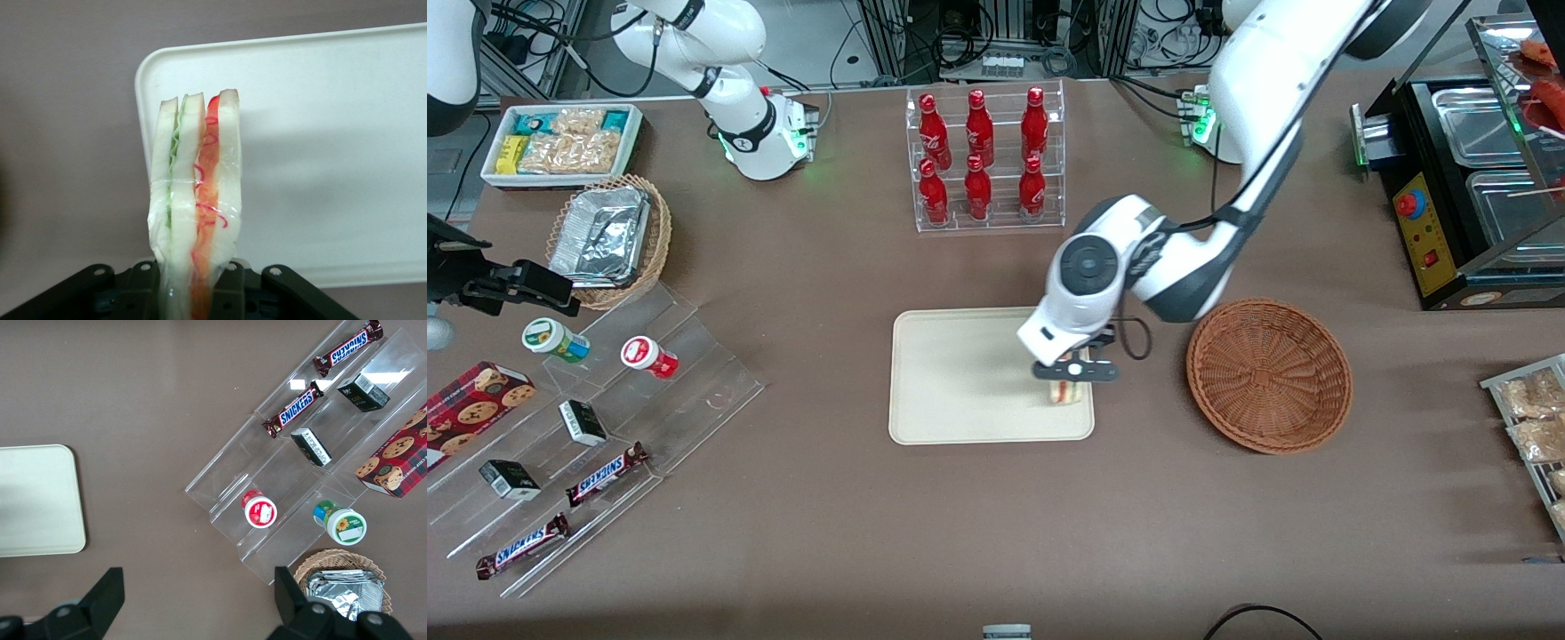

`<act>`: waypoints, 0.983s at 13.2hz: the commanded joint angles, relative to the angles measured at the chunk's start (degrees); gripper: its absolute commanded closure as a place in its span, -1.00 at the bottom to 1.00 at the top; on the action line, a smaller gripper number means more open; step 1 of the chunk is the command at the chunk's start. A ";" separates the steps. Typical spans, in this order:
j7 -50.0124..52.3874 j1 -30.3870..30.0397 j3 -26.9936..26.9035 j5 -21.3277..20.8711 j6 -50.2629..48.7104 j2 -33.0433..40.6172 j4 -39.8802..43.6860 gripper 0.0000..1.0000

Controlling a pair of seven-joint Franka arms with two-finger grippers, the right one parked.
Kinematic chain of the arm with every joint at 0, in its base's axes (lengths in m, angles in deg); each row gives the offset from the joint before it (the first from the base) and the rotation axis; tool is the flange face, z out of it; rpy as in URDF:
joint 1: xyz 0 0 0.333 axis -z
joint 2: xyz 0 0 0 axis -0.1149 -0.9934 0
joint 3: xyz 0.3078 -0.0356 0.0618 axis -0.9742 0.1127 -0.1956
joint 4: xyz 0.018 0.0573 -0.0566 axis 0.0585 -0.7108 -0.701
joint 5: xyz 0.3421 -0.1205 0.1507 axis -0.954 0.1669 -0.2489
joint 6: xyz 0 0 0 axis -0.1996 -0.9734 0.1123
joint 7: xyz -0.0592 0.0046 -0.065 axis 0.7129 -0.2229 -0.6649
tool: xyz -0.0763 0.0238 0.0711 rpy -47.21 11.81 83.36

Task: Place sandwich from basket to tray
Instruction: 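Lower the sandwich onto the tray and open the left gripper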

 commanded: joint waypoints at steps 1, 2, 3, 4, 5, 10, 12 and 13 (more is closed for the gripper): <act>1.99 1.72 -0.01 -2.99 -1.18 -4.09 5.24 1.00; 2.08 3.03 -0.19 -3.17 -1.18 -4.97 6.47 1.00; 2.17 3.39 -0.71 -3.17 -1.18 -5.94 7.44 1.00; 2.52 4.61 -1.41 -3.43 -1.18 -6.90 8.23 1.00; 3.31 5.67 -2.55 -4.39 -1.09 -7.78 8.94 1.00; 5.24 6.82 -3.09 -6.33 -0.91 -10.52 10.97 1.00; 5.42 7.00 -3.09 -6.60 -0.83 -11.30 11.40 1.00; 5.42 7.61 -3.09 -6.69 -0.83 -11.83 11.84 1.00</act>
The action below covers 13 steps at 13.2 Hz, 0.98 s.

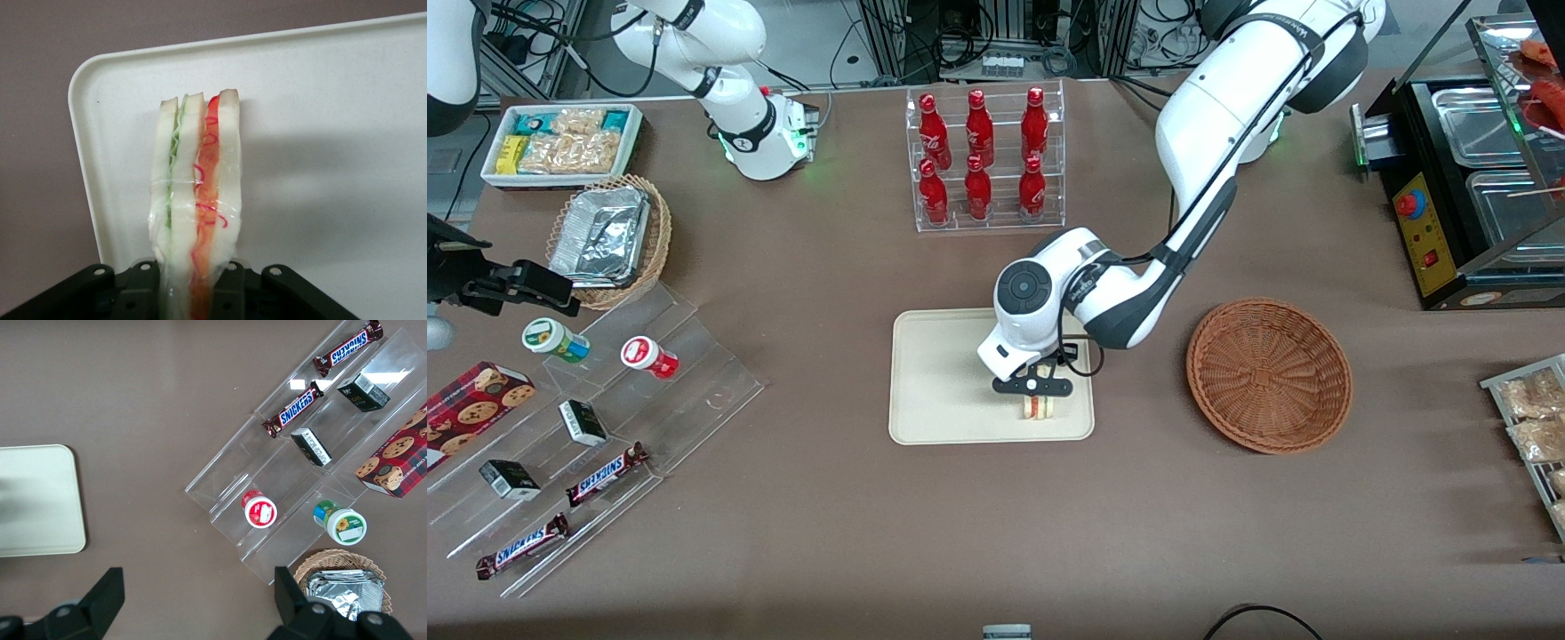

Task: Place sandwich from basket to tray
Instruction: 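Lower the sandwich onto the tray and open the left gripper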

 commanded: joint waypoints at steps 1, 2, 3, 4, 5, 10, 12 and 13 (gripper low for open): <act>1.50 2.11 -0.68 -1.40 -0.70 -2.04 3.46 1.00; 1.85 2.20 -0.68 -1.40 -0.70 -2.65 4.08 1.00; 1.86 2.29 -0.68 -1.48 -0.79 -3.01 4.52 1.00; 1.77 2.55 -0.68 -1.48 -0.70 -3.10 4.52 1.00; 1.51 2.55 -0.68 -1.48 -0.70 -3.10 4.61 1.00; 1.42 2.55 -0.86 -1.48 0.00 -3.27 4.61 -1.00; 1.42 2.55 -1.21 -1.40 0.00 -2.92 4.79 -1.00; 1.42 2.46 -1.21 -1.48 -0.09 -2.66 4.96 -1.00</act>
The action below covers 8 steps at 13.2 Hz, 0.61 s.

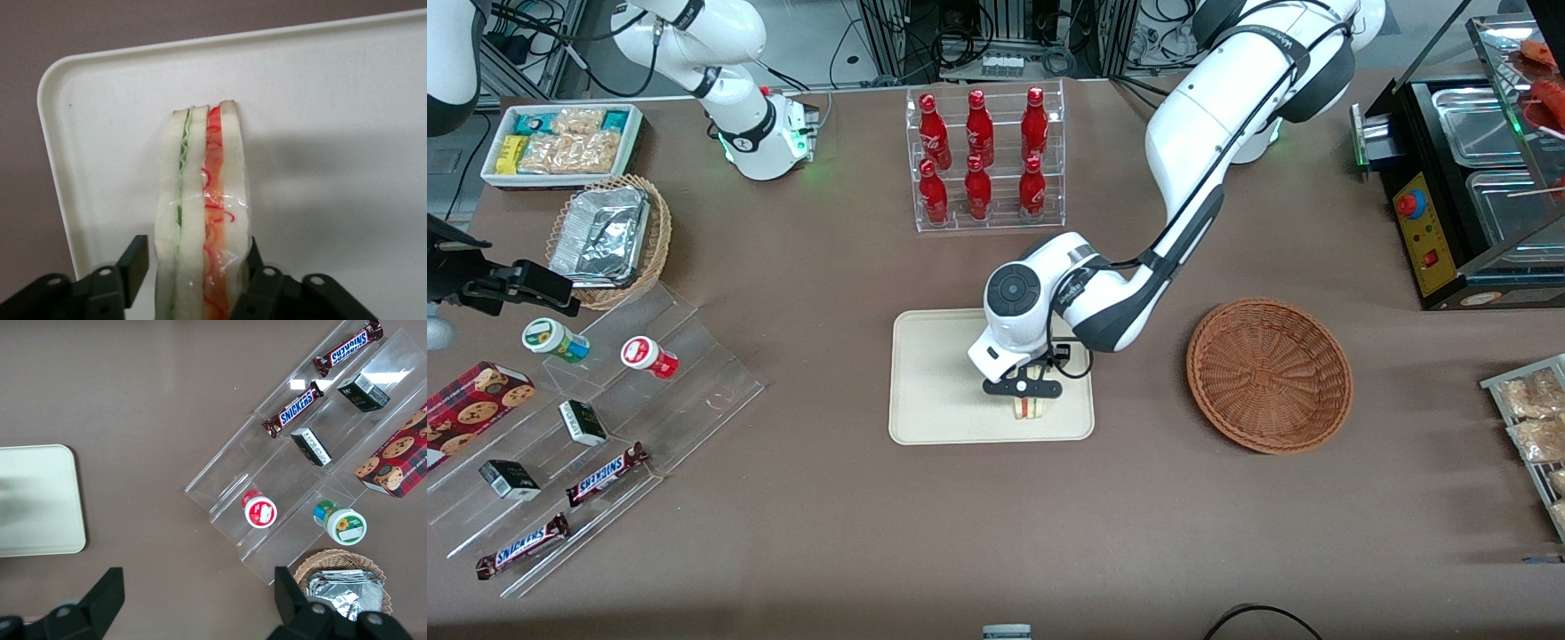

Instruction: Place sandwich from basket to tray

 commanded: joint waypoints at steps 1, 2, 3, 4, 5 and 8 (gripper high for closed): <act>0.81 0.94 -0.86 -1.15 -0.53 0.06 2.21 -1.00; 0.64 0.67 -0.86 -1.15 -0.88 0.59 2.55 -1.00; 0.81 0.41 -0.86 -0.97 -0.80 0.85 2.73 -1.00; 0.90 0.32 -0.86 -0.97 -0.71 0.86 3.43 -1.00; 0.90 0.32 -0.95 -1.14 -0.97 0.94 5.09 -1.00; 0.20 -0.29 -3.75 -0.27 -2.20 4.18 5.55 -1.00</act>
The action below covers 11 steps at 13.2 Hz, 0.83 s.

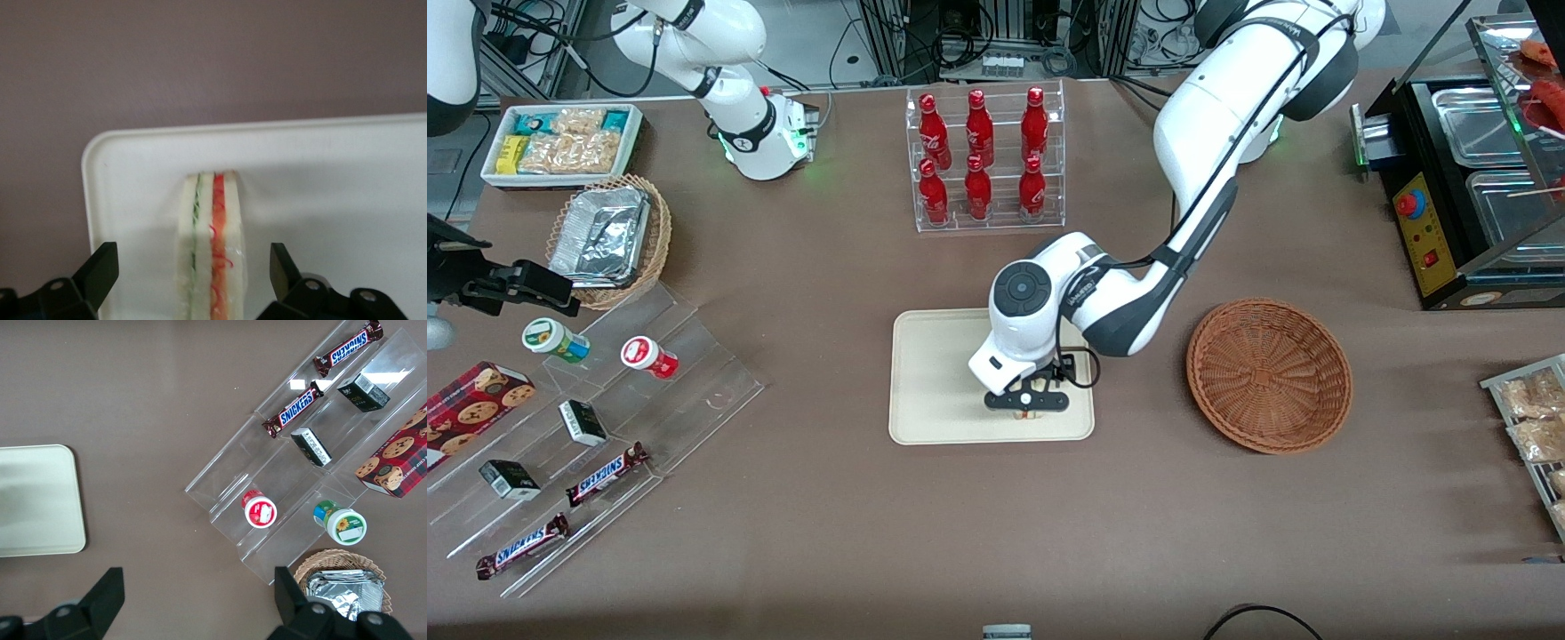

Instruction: Place sandwich from basket to tray

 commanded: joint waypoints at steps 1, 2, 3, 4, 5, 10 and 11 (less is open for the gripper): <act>0.20 -2.63 -1.46 0.13 -3.42 4.18 -0.28 -1.00; 0.11 -4.49 -1.29 1.27 -4.13 5.50 -0.46 -1.00; -0.07 -5.55 -1.37 2.93 -4.57 6.91 -0.54 -1.00; -1.20 -7.04 -1.46 4.43 -6.14 8.14 -0.54 -1.00; -4.95 -10.01 -1.29 6.18 -8.59 9.28 -0.54 -1.00; -19.56 -18.82 -1.46 11.74 -19.32 15.96 -0.54 -1.00; -22.28 -20.22 -1.46 12.87 -21.69 16.76 -0.54 -1.00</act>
